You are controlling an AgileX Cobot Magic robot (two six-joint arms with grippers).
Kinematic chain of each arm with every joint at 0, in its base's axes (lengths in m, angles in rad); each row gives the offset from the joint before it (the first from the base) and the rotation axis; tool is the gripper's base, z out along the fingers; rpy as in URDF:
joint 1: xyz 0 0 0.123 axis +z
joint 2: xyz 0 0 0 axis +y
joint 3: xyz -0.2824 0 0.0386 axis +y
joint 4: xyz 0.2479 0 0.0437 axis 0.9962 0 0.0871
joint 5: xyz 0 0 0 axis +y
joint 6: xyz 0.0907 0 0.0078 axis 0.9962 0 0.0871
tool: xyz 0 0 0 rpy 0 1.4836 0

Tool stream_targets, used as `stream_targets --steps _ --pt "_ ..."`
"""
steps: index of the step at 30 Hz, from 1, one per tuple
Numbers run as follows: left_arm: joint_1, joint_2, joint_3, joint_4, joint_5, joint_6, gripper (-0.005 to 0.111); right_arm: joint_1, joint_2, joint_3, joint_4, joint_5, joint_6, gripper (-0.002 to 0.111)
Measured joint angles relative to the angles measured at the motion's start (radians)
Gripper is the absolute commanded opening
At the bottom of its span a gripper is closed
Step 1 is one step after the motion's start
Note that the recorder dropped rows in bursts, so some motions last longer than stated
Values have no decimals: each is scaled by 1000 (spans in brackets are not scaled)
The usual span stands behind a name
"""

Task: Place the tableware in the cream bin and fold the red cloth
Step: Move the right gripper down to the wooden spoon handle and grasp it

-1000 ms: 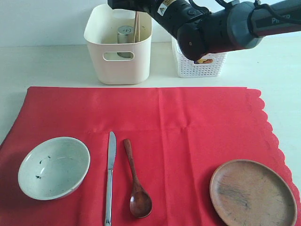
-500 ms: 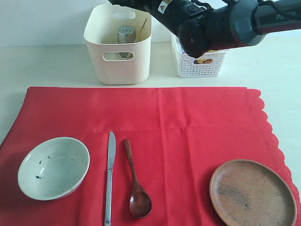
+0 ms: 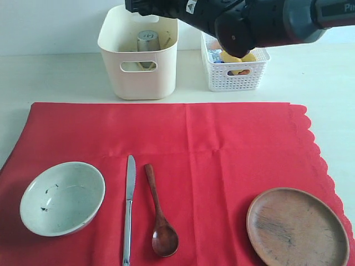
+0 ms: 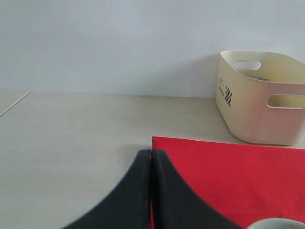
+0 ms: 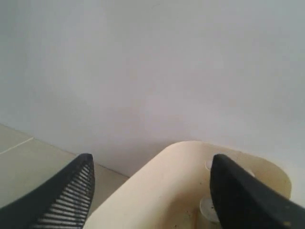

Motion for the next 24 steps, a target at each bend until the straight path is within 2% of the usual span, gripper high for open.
stream_targets --steps 5,12,15,24 --pt "0 0 0 0 0 0 2 0 -50 0 -26 106 41 59" --pt "0 0 0 0 0 0 2 2 -109 0 -33 259 67 26" --pt "0 0 0 0 0 0 2 16 -121 0 -33 301 69 15" --pt "0 0 0 0 0 0 2 116 -121 0 -33 410 69 0"
